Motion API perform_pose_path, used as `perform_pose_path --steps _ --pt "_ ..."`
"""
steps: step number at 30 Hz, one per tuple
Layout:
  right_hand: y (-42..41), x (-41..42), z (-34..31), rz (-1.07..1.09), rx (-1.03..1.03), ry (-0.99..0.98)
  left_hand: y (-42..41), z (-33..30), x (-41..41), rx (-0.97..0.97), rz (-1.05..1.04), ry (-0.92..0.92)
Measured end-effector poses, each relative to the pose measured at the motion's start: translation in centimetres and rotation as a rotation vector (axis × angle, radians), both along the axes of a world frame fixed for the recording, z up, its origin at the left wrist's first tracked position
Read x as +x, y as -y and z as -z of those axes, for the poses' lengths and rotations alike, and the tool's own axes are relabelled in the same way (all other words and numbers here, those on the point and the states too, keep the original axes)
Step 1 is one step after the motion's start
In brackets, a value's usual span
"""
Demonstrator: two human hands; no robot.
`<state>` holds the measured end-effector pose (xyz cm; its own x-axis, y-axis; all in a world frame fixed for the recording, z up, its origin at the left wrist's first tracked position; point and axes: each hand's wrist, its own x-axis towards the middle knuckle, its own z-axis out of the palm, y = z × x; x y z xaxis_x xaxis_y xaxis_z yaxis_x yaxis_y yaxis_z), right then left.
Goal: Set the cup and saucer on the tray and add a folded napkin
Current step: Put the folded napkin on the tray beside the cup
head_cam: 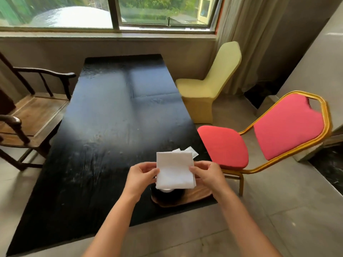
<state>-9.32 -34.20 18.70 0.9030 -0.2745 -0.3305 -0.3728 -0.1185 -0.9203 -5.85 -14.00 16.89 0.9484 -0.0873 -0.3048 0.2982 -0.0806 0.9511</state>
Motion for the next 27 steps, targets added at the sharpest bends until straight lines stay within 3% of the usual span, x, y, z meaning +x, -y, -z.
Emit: perform_pose_path --steps 7,16,22,27 --pt "6.7 2.2 1.4 -0.100 0.013 -0.051 6.8 1.7 0.4 0.060 -0.127 0.022" --pt "9.9 6.4 6.2 -0.060 0.019 -0.195 10.9 5.9 3.5 0.113 -0.146 -0.025" --pt "11.3 8.5 9.8 -0.058 0.032 -0.293 12.2 8.7 4.8 0.257 -0.130 -0.098" --pt "13.3 10.6 12.5 -0.106 0.013 -0.314 15.4 10.2 5.2 0.424 -0.158 -0.045"
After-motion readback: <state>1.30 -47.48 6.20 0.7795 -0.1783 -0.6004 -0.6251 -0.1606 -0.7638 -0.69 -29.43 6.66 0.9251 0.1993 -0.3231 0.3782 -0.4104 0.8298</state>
